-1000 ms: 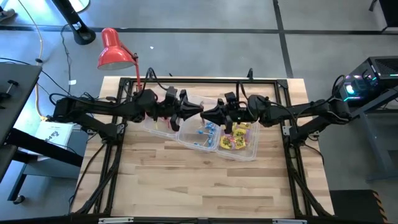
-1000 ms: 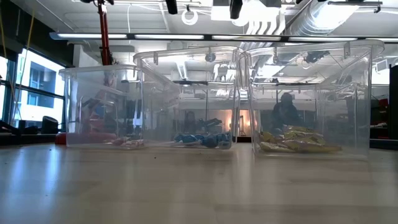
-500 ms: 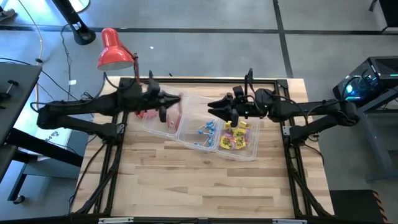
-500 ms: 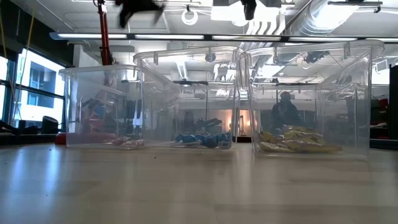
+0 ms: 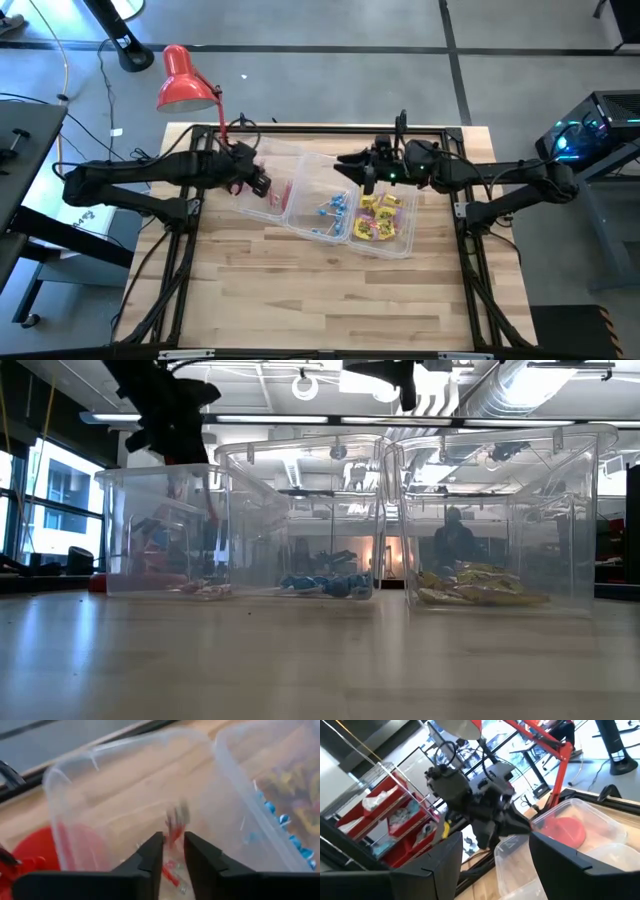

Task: Sort candy
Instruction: Put the red candy into the left transparent bin, then move the transparent bins to the top of the table

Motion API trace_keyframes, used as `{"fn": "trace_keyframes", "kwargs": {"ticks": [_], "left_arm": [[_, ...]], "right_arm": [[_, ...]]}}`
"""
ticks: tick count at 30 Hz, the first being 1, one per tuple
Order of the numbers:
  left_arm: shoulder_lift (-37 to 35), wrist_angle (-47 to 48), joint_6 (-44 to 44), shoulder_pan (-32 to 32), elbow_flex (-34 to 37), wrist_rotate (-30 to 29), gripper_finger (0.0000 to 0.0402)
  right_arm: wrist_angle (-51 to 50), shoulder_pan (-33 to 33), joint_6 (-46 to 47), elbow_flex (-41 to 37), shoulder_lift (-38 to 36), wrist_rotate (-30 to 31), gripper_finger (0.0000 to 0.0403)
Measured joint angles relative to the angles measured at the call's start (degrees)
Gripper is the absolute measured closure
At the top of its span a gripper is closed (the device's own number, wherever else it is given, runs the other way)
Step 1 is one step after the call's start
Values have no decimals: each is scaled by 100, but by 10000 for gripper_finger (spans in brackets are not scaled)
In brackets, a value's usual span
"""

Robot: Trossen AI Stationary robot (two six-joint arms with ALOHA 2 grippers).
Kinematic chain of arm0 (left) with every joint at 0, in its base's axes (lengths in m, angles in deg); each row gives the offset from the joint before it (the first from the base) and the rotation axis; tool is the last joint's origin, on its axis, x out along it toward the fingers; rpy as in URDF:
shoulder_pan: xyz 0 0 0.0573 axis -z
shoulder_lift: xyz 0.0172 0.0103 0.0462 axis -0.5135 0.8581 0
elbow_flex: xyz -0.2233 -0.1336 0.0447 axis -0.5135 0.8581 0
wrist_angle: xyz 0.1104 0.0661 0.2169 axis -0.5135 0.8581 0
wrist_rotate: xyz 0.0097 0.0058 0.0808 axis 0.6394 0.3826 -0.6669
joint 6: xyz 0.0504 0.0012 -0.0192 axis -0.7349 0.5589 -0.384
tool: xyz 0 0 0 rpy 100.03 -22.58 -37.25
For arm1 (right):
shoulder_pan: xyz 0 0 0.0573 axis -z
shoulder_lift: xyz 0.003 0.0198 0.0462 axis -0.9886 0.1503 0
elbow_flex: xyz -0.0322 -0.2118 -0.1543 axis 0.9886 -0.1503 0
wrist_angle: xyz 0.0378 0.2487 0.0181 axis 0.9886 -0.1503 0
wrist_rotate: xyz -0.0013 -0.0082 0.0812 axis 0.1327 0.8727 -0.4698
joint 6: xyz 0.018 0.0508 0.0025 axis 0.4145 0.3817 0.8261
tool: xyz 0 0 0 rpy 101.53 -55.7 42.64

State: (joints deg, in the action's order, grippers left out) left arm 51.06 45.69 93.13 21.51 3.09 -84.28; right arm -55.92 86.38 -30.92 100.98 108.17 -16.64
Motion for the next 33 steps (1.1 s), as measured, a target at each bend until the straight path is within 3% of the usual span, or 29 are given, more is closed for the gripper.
{"fn": "trace_keyframes", "kwargs": {"ticks": [9,14,17,21,25,29,33], "left_arm": [[26,14,44,-1,-225,827,229],[-415,-382,-198,208,-385,1779,206],[-721,-786,-374,661,-387,1858,207],[-979,-1515,-644,1529,-387,1797,226],[-984,-2298,-868,2404,-393,1241,262],[-689,-2360,-853,3029,-393,749,327],[-171,-2385,-623,3330,-352,1118,393]], "right_arm": [[-101,67,-181,0,-195,-127,180],[-304,71,-260,0,-308,-144,183],[-352,-38,-186,0,-311,-380,202],[-613,-543,-69,0,-195,-469,280],[-1136,-1227,48,0,25,-285,386],[-1856,-1859,706,0,225,-200,393],[-2789,-2455,1432,0,265,-187,399]]}}
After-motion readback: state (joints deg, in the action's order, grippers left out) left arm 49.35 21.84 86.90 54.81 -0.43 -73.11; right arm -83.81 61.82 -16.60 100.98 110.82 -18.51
